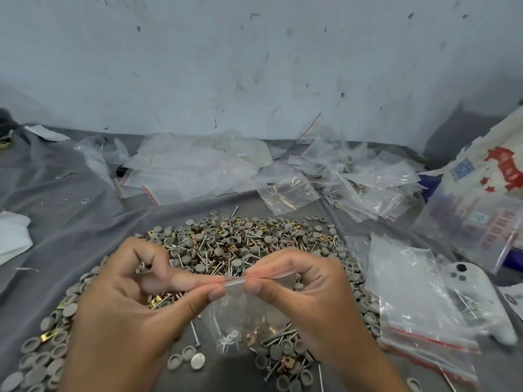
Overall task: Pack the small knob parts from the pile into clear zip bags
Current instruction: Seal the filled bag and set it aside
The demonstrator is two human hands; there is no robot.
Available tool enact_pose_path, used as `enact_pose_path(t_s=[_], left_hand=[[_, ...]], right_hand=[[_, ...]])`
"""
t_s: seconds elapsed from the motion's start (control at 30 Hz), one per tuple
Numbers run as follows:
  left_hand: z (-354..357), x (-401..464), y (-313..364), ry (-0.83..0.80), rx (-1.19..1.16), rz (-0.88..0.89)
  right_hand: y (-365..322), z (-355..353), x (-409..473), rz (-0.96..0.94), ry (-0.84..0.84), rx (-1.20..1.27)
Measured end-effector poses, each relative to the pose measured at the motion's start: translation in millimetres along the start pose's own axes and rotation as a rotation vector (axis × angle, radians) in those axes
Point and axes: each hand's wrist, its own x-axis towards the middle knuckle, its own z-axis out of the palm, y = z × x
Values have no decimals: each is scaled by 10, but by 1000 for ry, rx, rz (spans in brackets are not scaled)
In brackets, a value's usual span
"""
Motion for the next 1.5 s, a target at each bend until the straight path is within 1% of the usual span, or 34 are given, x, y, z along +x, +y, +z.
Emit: enact_pose_path(t_s=[0.17,0.23,0.33,0.37,0.43,0.47,0.53,0.57,0.63,0.7,0.73,0.8,0.83,0.93,1.0,1.03,1.1,1.2,1.27,1.33,1.37,1.43,1.5], left_hand=[[-78,14,5,-2,55,-69],[-104,23,-22,-34,103,-60],[-144,31,-24,-30,88,-90],[-224,51,-92,3,83,-118],[-494,126,-292,67,151,-143],[-622,171,-393,61,179,-175],[-744,177,-524,27,176,-279],[-738,150,-535,49,155,-307],[-645,107,-455,78,158,-249],[-556,89,-346,95,119,-192],[-554,95,-327,104,78,-186],[-586,129,-321,102,97,-173],[-594,139,-321,96,129,-173],[-585,159,-374,91,154,-190],[-604,162,-400,83,189,-179],[-604,161,-402,88,184,-184],[-604,151,-422,104,158,-169],[-602,125,-466,102,124,-156],[-575,118,-429,91,120,-174],[-521,118,-388,88,118,-185],[-490,117,-379,89,111,-183],[-426,107,-398,86,111,-160],[-384,96,-423,78,126,-141]], right_hand=[[-49,-186,59,9,-83,-166],[-71,-233,69,16,-114,-236],[-139,-271,140,45,-153,-245],[-157,-327,192,63,-110,-225],[-188,-546,375,79,65,-251],[-209,-693,509,86,145,-293],[-234,-1003,868,86,254,-369],[-236,-1148,1086,80,315,-390],[-245,-1401,1529,77,455,-421],[-266,-1628,1888,53,574,-511],[-289,-1734,2020,42,611,-579],[-307,-1934,2179,65,642,-703],[-284,-2018,2209,105,630,-761],[-80,-2143,2096,257,518,-925],[53,-2102,1873,290,462,-980],[97,-2075,1715,305,399,-992],[160,-2026,1341,372,168,-1022],[187,-2020,630,550,-212,-1134],[176,-2080,147,661,-336,-1218],[220,-2142,-262,747,-369,-1278],[250,-2148,-418,754,-360,-1290],[320,-2135,-607,711,-282,-1260],[352,-2134,-656,660,-152,-1216]])
